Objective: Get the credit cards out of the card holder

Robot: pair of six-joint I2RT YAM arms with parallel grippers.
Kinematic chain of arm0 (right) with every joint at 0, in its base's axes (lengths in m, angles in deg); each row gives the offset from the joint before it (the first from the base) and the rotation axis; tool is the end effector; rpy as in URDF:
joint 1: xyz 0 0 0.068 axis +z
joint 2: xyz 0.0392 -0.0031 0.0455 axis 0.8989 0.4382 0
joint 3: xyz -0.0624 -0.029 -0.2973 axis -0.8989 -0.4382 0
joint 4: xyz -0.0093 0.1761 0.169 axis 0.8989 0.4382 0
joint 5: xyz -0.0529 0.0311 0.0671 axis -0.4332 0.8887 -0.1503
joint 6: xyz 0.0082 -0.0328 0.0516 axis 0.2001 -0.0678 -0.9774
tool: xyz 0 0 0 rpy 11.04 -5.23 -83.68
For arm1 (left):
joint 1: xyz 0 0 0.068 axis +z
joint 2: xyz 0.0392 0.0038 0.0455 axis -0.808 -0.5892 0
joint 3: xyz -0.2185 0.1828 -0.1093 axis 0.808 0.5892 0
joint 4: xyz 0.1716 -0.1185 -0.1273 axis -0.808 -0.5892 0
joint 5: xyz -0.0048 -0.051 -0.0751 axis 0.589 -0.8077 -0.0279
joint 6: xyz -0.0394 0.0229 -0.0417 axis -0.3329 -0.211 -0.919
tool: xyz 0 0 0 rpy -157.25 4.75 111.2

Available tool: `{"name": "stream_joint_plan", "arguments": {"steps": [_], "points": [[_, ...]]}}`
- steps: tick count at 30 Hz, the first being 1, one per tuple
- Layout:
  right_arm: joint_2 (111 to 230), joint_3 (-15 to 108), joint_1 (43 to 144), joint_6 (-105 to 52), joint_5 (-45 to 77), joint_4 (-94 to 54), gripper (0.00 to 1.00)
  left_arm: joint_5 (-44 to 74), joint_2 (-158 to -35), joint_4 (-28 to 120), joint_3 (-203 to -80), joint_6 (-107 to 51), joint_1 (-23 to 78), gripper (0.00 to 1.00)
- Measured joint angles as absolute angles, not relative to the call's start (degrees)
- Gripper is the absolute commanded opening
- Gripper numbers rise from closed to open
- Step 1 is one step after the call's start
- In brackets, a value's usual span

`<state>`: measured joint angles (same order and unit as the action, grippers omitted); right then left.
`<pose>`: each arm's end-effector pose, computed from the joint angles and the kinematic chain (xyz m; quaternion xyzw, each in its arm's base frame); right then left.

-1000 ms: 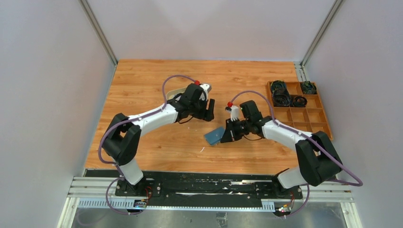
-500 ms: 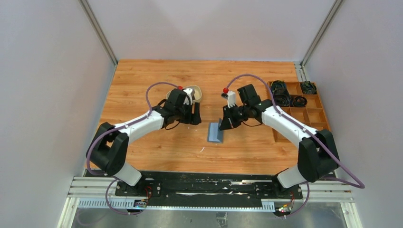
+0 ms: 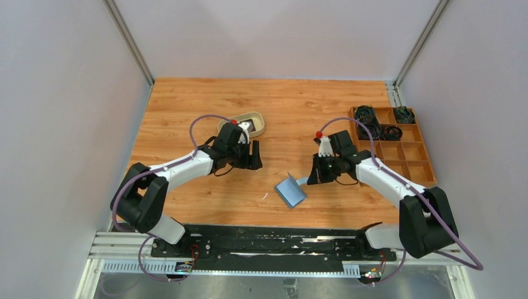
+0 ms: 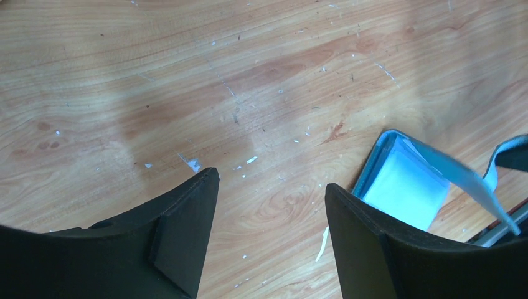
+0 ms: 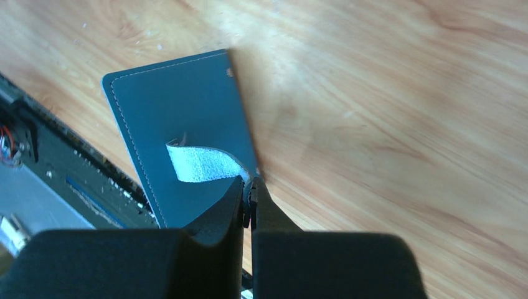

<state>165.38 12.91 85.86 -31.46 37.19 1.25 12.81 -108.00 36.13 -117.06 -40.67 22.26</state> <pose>0.2090 0.1077 0.2325 -0.1559 0.9142 0.3090 0.2107 0.2497 -0.1638 0.2286 0.0911 0.9208 -0.2479 0.2869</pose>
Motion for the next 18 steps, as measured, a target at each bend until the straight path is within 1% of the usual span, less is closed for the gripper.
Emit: {"name": "stream_joint_plan", "arguments": {"steps": [6,13,18], "points": [[163.74,12.45,82.34,-34.36,31.90,0.75,0.00,11.35,-107.32,38.01,-116.36,-41.65,21.17,0.71],[168.22,11.51,80.30,-38.04,27.88,-1.55,0.00,8.72,-107.26,44.70,-113.21,-46.14,14.70,0.70],[170.07,9.59,79.95,-39.96,27.45,-3.12,0.00,7.48,-108.50,50.55,-110.72,-51.40,12.88,0.68]]}}
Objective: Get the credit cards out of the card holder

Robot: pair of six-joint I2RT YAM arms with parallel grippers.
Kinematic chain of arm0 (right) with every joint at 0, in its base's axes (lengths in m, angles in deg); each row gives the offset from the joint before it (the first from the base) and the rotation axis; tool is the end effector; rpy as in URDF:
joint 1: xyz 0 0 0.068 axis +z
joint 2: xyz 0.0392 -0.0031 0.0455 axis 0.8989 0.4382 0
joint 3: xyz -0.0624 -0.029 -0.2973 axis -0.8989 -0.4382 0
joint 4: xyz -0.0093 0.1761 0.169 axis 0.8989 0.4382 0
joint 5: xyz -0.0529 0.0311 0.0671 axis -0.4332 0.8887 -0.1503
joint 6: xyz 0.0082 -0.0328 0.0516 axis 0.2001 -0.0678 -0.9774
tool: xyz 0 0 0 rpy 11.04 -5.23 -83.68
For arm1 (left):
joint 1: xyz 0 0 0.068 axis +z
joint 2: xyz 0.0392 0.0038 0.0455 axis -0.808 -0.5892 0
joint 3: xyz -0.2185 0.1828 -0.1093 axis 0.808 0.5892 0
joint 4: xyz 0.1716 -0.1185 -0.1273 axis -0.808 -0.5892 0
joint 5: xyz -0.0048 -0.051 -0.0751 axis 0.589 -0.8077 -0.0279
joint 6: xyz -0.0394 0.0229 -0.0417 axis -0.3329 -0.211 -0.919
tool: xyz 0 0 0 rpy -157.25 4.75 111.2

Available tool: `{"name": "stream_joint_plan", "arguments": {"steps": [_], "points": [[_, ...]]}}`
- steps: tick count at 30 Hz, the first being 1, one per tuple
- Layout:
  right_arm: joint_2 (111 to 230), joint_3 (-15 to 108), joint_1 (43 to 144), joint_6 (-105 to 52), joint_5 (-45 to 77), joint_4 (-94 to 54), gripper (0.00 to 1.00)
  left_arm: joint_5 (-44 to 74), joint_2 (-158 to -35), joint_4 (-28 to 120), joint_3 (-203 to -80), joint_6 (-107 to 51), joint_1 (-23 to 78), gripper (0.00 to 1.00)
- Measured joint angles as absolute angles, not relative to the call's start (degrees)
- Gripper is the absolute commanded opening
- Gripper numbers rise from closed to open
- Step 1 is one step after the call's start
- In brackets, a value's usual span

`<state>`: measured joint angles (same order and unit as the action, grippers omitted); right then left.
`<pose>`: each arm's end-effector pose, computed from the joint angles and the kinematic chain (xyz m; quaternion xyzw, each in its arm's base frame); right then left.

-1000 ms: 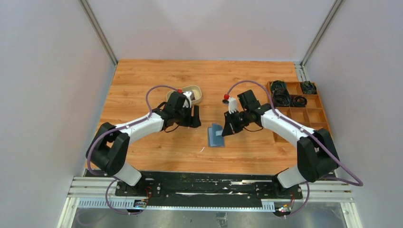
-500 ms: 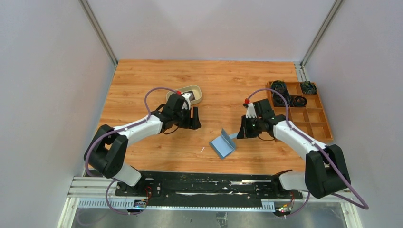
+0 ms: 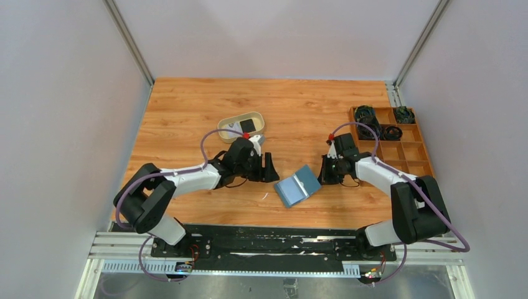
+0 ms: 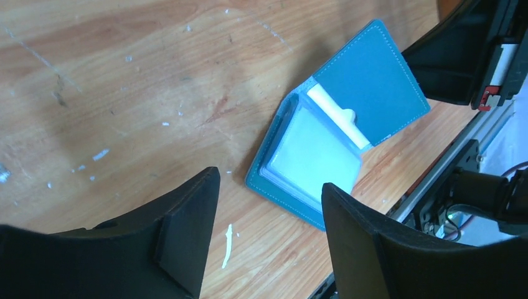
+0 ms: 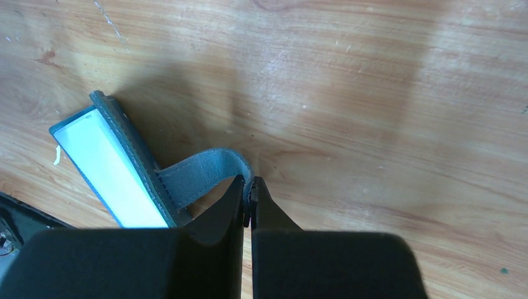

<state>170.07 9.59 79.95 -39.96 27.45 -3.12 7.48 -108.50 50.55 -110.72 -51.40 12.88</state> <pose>0.2274 0.0805 0.2006 -0.0092 0.9510 0.2320 0.2042 0.2168 -0.2053 0.2162 0.1041 0.8894 -0.3609 0.2606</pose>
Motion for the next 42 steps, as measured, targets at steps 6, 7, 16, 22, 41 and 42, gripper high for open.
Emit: {"name": "stream_joint_plan", "arguments": {"steps": [6,7,16,22,41,42], "points": [[169.75,8.32,79.95,-41.97,26.40,-5.79,0.00,7.65,-108.83,58.97,-103.55,-61.26,12.82,0.67],[169.59,7.84,79.95,-42.49,26.38,-6.31,0.00,7.54,-109.27,61.35,-101.81,-63.62,12.80,0.67],[169.24,5.76,79.93,-46.03,26.40,-10.47,0.00,6.67,-115.61,80.48,-95.88,-77.57,11.64,0.62],[169.24,5.06,79.67,-47.00,26.64,-12.33,0.00,7.98,-115.94,84.37,-93.39,-81.87,9.87,0.59],[169.55,3.84,78.84,-47.30,28.52,-16.06,0.00,11.61,-116.37,84.89,-94.07,-83.88,9.67,0.33],[169.55,3.84,78.77,-47.28,28.58,-16.11,0.00,11.76,-116.37,84.91,-94.05,-83.88,9.67,0.33]]}}
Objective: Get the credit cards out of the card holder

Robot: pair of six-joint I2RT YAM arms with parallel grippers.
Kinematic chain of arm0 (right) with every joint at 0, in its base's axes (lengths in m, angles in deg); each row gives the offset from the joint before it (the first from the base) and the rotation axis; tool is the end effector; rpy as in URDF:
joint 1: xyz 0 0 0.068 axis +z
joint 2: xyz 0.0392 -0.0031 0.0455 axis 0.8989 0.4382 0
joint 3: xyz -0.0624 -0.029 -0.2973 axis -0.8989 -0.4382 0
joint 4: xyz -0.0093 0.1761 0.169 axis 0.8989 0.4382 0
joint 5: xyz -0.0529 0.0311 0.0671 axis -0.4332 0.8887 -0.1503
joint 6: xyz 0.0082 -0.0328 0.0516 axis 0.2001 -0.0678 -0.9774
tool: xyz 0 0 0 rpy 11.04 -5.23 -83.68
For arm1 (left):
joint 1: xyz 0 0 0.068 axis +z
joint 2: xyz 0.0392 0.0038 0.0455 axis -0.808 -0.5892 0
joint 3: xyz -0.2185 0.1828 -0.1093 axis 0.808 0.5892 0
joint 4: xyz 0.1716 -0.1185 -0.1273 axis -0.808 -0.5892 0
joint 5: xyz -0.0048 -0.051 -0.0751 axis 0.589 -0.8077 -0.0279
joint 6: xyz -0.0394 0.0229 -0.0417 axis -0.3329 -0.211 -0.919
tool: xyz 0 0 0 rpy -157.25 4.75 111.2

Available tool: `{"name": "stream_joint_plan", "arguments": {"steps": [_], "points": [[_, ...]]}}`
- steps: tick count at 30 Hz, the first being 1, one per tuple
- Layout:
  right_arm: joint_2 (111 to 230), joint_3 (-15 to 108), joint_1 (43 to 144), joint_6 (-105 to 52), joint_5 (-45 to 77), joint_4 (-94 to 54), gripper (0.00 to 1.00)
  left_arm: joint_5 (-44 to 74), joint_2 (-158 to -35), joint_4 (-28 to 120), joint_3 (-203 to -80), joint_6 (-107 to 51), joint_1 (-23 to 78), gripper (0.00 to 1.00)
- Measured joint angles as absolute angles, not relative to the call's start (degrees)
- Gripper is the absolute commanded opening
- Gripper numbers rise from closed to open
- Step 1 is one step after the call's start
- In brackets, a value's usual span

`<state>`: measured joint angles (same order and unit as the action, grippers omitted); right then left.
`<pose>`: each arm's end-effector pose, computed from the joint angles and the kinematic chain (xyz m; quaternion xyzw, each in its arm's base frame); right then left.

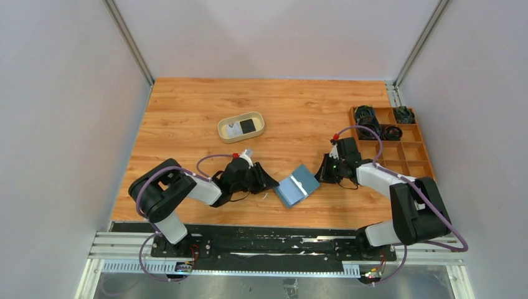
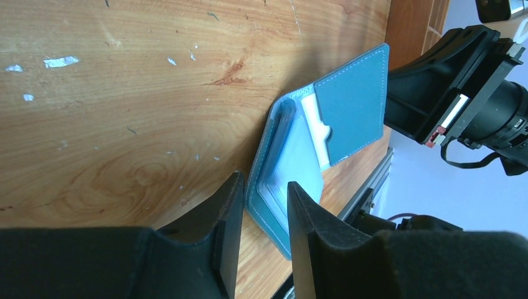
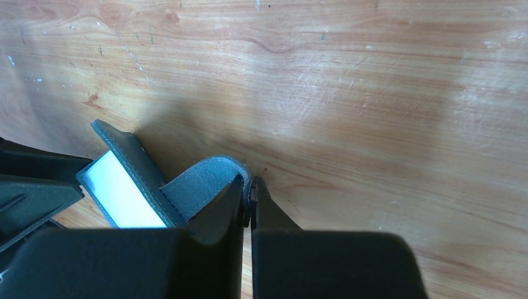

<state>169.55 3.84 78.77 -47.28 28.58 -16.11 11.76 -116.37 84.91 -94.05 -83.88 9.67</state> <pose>0.2286 0.0766 0.1909 0.0452 0.9290 0.2708 0.2483 0.1965 -0.2042 0.1591 -0.1250 0.8497 -0.4664 0.2117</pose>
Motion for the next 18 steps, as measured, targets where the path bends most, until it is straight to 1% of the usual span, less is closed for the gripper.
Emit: {"name": "stream_joint_plan", "arguments": {"steps": [3,6,17,18], "points": [[169.59,3.82,78.69,-47.28,28.78,-16.17,0.00,12.29,-116.09,84.91,-93.70,-83.84,9.65,0.32],[169.75,3.82,78.58,-47.28,29.09,-16.39,0.00,12.77,-115.48,84.91,-93.28,-83.71,9.63,0.24],[169.97,3.75,78.47,-47.28,29.57,-16.94,0.00,12.90,-115.11,84.94,-93.30,-83.01,9.61,0.05],[169.97,3.73,78.47,-47.28,29.59,-16.96,0.00,12.90,-115.11,84.94,-93.30,-82.92,9.61,0.00]]}}
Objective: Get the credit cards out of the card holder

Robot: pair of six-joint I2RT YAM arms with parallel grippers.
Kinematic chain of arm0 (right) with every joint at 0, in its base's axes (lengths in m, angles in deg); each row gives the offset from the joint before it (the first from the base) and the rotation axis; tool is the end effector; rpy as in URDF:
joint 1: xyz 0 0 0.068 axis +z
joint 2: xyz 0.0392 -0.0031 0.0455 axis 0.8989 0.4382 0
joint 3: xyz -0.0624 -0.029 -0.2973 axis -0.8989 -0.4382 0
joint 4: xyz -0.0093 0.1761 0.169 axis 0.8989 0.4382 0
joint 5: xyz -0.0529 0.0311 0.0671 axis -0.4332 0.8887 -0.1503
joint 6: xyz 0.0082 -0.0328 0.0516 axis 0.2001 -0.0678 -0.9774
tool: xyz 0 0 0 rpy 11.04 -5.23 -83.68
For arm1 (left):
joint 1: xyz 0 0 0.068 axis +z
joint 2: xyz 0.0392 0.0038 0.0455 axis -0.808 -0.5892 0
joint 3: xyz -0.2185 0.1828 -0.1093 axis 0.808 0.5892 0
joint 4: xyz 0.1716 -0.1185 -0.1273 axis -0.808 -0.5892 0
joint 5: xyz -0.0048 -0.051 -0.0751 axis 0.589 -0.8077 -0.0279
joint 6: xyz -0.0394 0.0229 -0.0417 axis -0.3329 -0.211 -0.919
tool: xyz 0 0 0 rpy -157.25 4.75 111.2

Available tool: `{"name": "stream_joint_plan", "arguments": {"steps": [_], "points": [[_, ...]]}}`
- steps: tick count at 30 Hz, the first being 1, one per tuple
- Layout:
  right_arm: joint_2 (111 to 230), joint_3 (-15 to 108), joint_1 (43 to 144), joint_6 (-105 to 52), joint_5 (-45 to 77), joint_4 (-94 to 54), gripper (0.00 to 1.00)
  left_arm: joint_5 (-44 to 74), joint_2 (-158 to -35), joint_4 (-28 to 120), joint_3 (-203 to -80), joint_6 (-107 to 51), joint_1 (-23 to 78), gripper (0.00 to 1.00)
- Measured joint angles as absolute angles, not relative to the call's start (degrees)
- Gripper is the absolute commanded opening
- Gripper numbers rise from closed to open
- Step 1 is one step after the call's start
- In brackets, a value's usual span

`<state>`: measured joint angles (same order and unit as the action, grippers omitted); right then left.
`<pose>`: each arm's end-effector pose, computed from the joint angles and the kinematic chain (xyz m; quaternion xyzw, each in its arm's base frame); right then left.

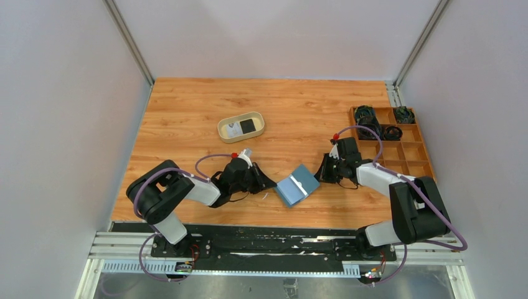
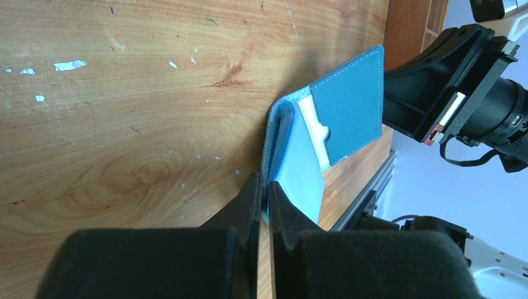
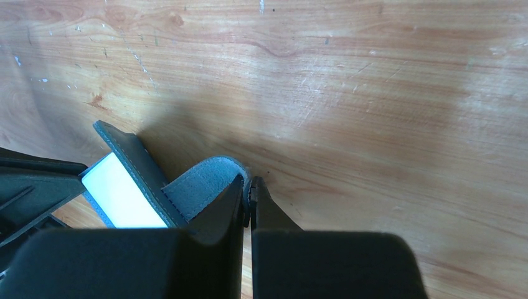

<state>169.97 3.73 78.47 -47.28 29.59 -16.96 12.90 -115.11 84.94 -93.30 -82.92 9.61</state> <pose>0.2301 0.0765 0.1901 0.0440 0.9269 0.2783 0.2481 0.1940 -0.2009 0.1617 -0.1217 0.8484 -0.4635 0.2251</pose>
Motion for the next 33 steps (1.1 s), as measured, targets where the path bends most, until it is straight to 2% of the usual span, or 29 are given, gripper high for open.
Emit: {"name": "stream_joint_plan", "arguments": {"steps": [9,13,16,24,33], "points": [[169.92,3.66,78.47,-47.28,29.61,-17.16,0.01,12.68,-115.11,84.43,-93.70,-81.85,9.61,0.00],[167.54,4.06,79.45,-45.12,27.34,-14.12,0.43,11.57,-115.21,81.77,-96.49,-78.55,9.76,0.00],[161.33,6.13,82.97,-42.34,22.46,-8.92,0.58,9.80,-116.07,79.69,-100.21,-74.94,10.44,0.00],[148.28,15.05,92.48,-36.55,10.38,-4.63,0.62,6.43,-118.45,72.65,-107.75,-65.48,12.51,0.00],[153.94,15.07,103.82,-33.90,5.39,-3.63,0.62,4.16,-120.31,63.80,-113.61,-58.42,13.15,0.00]]}}
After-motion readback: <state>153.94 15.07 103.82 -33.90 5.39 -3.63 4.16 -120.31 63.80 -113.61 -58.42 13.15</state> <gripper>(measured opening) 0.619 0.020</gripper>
